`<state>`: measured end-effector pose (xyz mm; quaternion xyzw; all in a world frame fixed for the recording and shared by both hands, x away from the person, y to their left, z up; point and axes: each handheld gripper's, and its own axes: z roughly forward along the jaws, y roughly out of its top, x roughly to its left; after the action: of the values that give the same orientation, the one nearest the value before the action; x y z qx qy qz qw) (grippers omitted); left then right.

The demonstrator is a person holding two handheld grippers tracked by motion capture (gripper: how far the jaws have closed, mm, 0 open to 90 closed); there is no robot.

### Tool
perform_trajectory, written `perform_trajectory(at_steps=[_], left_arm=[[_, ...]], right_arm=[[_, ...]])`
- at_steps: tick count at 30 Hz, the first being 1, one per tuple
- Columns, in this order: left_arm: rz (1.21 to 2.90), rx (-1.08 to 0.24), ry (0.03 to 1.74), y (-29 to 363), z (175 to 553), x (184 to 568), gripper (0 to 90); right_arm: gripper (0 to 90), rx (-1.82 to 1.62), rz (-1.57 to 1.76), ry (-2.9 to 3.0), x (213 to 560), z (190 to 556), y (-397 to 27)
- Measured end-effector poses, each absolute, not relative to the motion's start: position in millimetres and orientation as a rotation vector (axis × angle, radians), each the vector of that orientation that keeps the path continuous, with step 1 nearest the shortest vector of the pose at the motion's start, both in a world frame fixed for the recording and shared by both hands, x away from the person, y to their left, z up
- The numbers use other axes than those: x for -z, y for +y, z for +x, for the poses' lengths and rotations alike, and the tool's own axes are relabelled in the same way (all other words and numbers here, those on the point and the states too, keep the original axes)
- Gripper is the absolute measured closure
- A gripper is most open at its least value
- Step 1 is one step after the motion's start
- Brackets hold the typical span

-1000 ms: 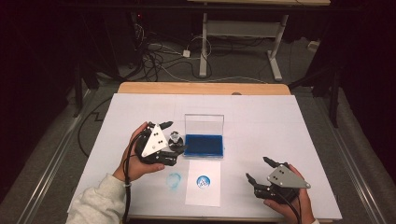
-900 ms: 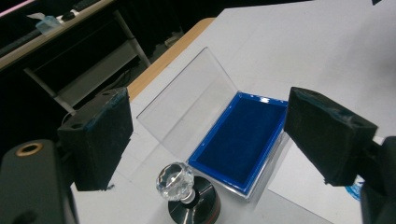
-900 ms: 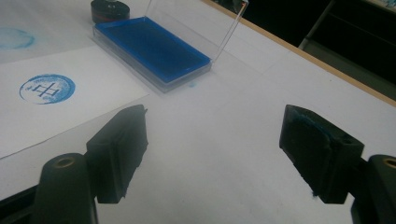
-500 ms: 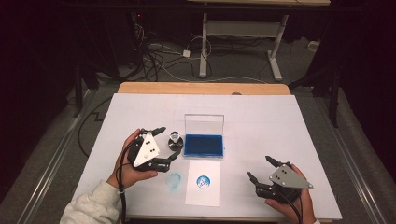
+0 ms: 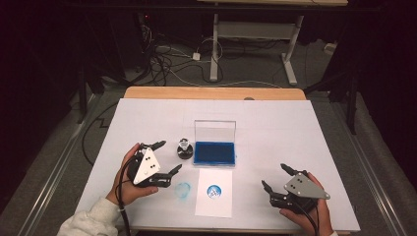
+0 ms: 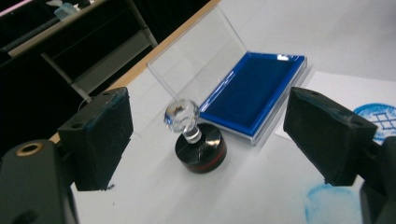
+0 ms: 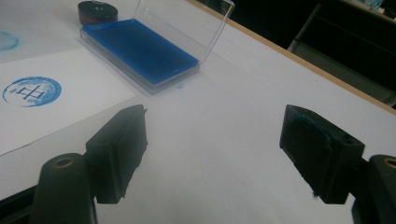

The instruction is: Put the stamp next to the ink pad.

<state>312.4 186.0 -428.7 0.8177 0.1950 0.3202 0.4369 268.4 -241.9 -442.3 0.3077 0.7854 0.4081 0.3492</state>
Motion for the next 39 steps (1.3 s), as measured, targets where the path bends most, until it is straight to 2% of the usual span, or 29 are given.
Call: perform_trajectory(at_steps=[30,39], left_arm=[[2.112,-0.734,0.62,229.4,282.9,467.8,15.3],[2.144,-0.72,0.631,229.5,281.0,472.7,15.3]], right_arm=[[23.0,-1.049,0.821,2.028,444.4,269.3,-247.0],[23.0,-1.047,0.818,2.038,445.9,268.7,-246.6]])
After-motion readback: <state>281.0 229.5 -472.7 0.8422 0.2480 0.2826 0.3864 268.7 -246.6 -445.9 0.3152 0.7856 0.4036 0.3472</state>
